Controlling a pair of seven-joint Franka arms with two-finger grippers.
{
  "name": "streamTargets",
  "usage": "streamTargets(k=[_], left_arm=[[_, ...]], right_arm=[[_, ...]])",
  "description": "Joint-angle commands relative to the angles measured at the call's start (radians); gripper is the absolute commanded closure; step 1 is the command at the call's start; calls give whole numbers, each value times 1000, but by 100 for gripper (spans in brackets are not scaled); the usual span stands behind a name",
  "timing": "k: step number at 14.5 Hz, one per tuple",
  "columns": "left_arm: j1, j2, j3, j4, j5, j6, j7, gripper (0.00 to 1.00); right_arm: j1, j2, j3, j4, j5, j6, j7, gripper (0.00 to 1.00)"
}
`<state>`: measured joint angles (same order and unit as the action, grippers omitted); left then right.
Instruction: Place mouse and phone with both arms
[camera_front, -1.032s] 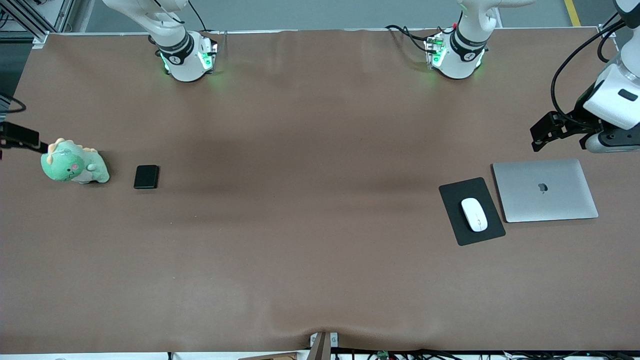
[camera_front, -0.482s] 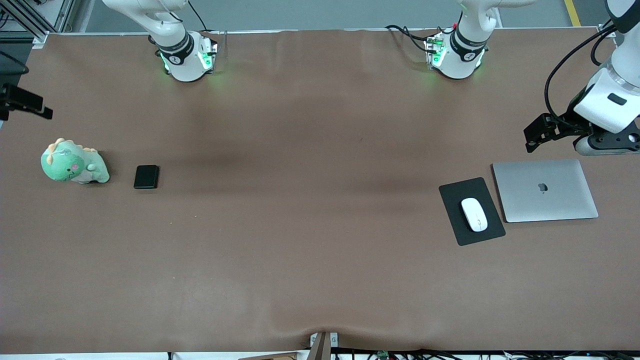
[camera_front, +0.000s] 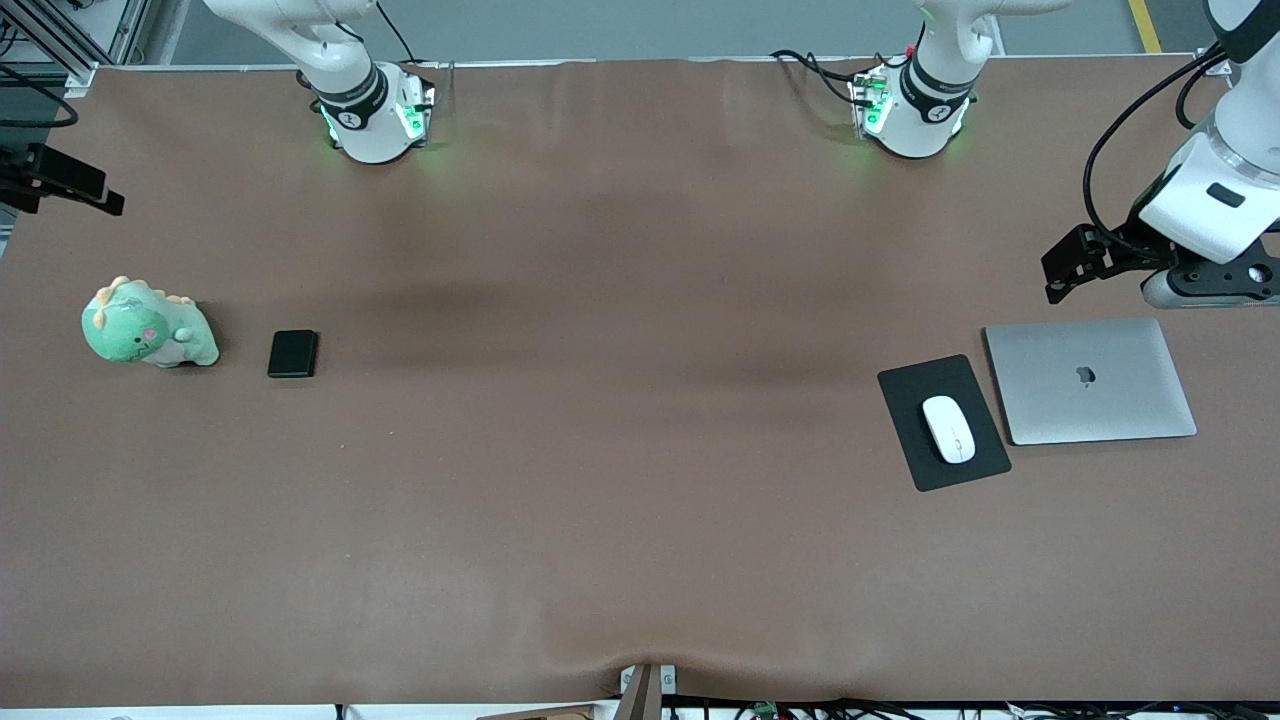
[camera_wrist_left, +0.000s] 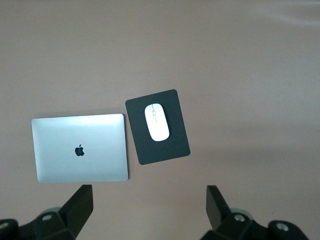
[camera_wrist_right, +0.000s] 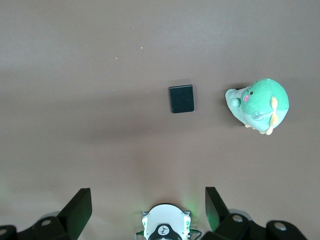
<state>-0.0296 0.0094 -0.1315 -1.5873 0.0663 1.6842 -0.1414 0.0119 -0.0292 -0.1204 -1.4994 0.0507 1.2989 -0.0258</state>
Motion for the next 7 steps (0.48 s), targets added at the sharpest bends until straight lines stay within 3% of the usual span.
streamTargets(k=[1,7], left_arm=[[5,0,-5,20,-26,-26,10,0],[7,-2,-3,33,-53,-83,2,0]], right_arm=[[30,-74,-4,-79,-17,43,30,0],[25,-63,-4,-67,-17,63,24,0]])
